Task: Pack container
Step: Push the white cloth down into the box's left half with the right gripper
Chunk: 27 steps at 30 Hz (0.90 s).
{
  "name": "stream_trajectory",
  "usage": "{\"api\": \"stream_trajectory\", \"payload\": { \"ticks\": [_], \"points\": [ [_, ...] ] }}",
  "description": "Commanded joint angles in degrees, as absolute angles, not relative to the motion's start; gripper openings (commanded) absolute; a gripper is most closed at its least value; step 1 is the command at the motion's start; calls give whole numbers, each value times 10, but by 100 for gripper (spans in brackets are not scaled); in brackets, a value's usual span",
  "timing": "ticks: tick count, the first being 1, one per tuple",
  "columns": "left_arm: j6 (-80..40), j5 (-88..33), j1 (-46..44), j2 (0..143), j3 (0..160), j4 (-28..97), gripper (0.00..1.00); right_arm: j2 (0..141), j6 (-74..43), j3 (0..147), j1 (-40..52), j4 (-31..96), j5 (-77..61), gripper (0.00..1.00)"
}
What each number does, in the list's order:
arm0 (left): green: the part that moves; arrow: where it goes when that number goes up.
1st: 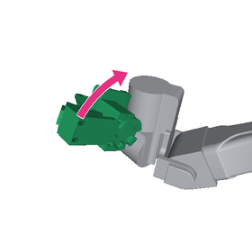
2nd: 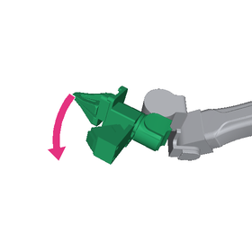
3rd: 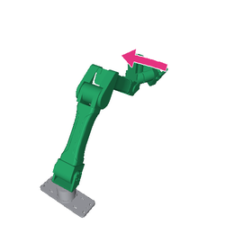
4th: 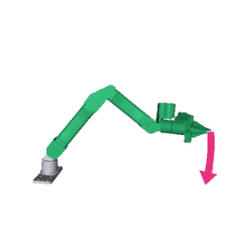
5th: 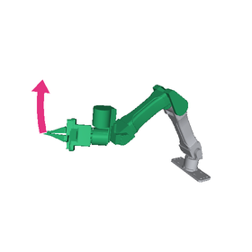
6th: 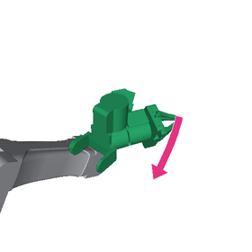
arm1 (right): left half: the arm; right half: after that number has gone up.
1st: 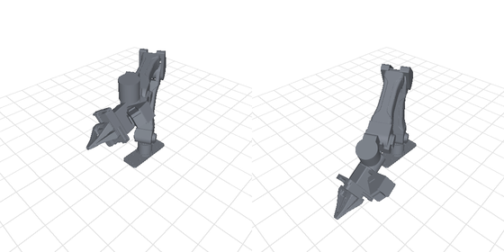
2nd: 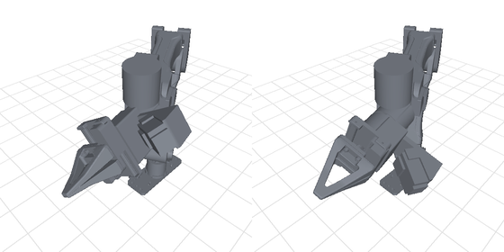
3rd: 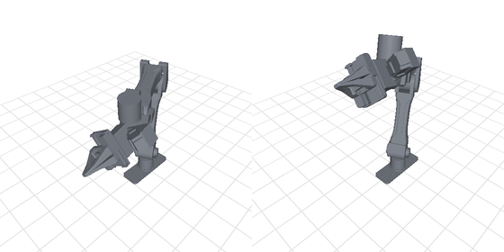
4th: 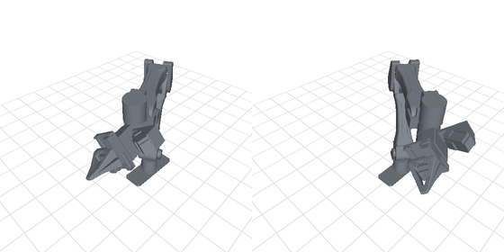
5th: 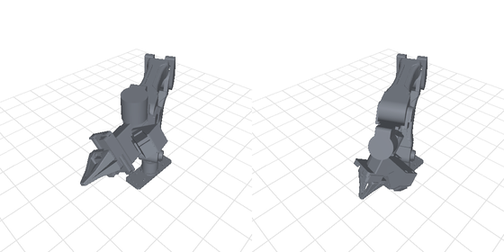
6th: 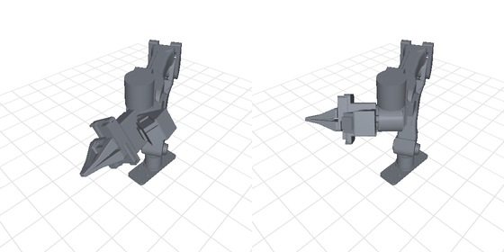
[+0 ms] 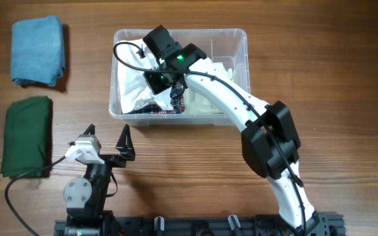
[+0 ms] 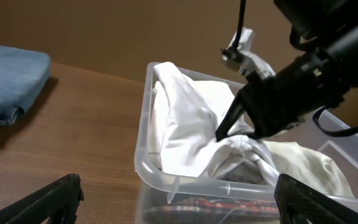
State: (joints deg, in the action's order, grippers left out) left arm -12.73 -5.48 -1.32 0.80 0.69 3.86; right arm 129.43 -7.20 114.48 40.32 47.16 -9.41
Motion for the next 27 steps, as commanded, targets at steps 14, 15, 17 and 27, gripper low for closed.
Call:
{"api": "stream_trajectory", "payload": {
  "ticks": [14,15,17,27],
  "points": [
    [-124,-57,-9,4,3,39,100,1197,-64,1140,416,358,-149,4],
    [-124,-57,-9,4,3,39,100,1203,-64,1140,417,347,-149,4],
    [-124,-57,-9,4,3,39,100,1216,-64,1140,417,329,-149,4],
    [-124,-57,-9,4,3,39,100,1302,-47,1140,423,302,-149,4]
  ]
}}
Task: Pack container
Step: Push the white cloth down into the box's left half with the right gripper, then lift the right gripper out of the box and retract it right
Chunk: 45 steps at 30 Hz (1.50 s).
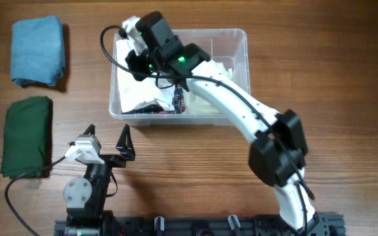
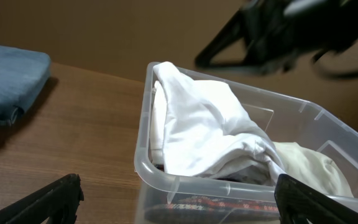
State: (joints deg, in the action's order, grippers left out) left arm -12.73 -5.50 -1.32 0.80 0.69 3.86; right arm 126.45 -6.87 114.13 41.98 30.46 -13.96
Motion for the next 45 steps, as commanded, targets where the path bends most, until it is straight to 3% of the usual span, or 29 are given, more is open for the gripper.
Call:
{"api": "stream_trajectory", "payload": {
  "ticks": [1,12,20,21,24,26,30,32,38,45],
  "points": [
    [-124,-57,-9,4,3,39,100,1310,-46,1140,424,302,-149,4],
    [-124,-57,-9,4,3,39,100,1353,-35,1140,424,309,-130,4],
    [-124,-57,-9,4,3,39,100,1273,-30,1140,423,309,-96,5],
    [-124,-57,-9,4,3,39,100,1248,-30,1140,422,311,-90,9],
    [-124,-57,-9,4,3,39,100,1186,-30,1140,418,318,-83,39],
    [-124,-57,-9,4,3,39,100,1142,-30,1140,414,327,-82,51],
    [-124,-57,-9,4,3,39,100,1060,-32,1140,397,363,-37,87],
    [-124,-57,-9,4,3,39,100,1016,-32,1140,378,394,-1,100],
    [-124,-57,-9,4,3,39,100,941,-38,1140,278,490,47,100],
    [-124,-57,-9,4,3,39,100,934,-142,1140,112,610,42,100]
  ]
}}
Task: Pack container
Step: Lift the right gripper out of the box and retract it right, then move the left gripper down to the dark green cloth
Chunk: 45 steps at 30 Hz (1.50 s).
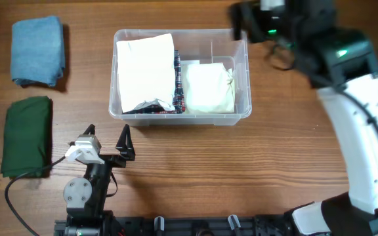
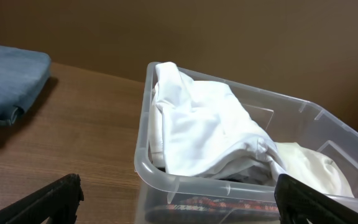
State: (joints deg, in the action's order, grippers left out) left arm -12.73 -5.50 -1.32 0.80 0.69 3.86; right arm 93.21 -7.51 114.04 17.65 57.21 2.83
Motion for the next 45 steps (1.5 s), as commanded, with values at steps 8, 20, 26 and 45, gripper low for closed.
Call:
{"api": "stream_trajectory", "payload": {
  "ticks": [8,20,26,45],
  "points": [
    [-124,-57,-9,4,3,39,100,944,-196,1139,-19,708,41,100],
    [-124,-57,-9,4,3,39,100,950,-195,1139,-51,723,121,100],
    [-125,-70,-9,4,3,39,100,966,-196,1139,-65,723,137,100],
    [-159,-78,-9,14,6,38,100,1011,-195,1139,-64,741,137,100]
  ]
}}
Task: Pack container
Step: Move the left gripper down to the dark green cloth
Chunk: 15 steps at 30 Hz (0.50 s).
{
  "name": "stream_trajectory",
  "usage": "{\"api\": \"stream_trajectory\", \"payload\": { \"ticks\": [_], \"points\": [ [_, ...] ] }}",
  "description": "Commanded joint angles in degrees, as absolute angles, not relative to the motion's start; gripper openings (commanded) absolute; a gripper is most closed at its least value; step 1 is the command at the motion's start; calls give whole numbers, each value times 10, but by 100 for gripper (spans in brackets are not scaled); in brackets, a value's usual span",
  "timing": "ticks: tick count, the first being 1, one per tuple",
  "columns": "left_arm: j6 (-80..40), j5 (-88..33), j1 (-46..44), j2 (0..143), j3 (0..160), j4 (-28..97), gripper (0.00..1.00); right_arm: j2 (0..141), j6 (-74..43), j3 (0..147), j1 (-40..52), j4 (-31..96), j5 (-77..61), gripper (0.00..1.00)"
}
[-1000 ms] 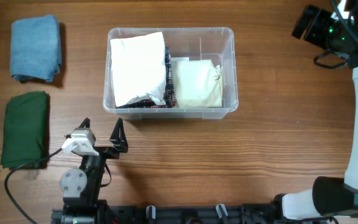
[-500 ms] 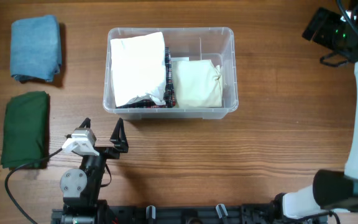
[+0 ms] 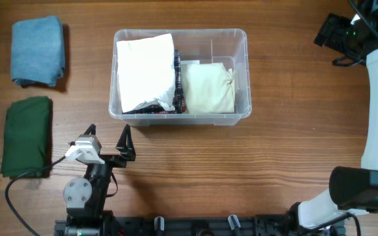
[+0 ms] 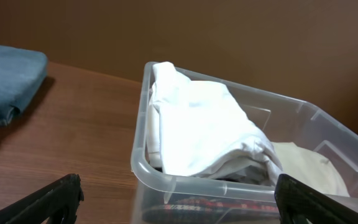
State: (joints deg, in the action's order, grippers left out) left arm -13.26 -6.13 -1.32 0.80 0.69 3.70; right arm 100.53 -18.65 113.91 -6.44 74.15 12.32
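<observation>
The clear plastic container (image 3: pixel 180 31) stands at the middle back of the table. A white folded cloth (image 3: pixel 145 69) fills its left half and a cream cloth (image 3: pixel 207 88) its right half. A dark patterned cloth (image 3: pixel 178 78) shows between and under them. My left gripper (image 3: pixel 107 136) rests open in front of the container's left corner, with nothing between its fingers. In the left wrist view the container wall (image 4: pixel 197 186) and the white cloth (image 4: pixel 197 124) lie just ahead. My right gripper (image 3: pixel 330 31) hovers at the far right back, away from the container; its jaws cannot be made out.
A folded blue cloth (image 3: pixel 38 51) lies at the back left of the table and also shows in the left wrist view (image 4: pixel 5 84). A folded dark green cloth (image 3: pixel 26 134) lies in front of it. The white right arm runs along the right edge.
My right arm has moved from just beyond the container's back right corner to the far right edge of the table. The cloths in the container and the left gripper are unchanged.
My right gripper was down in the container at the bunched white cloth. Then it was above the container's back left corner. Later it was outside, past the back right corner, with the white cloth lying smooth in the left half. Now it is far right.
</observation>
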Motion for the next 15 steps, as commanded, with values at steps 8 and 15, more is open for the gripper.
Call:
{"api": "stream_trajectory", "payload": {
  "ticks": [8,15],
  "points": [
    [-174,-83,-9,111,92,56,100,1011,-196,1139,-64,740,133,100],
    [-167,-83,-8,319,289,161,100,1011,-198,1139,-79,735,155,100]
  ]
}}
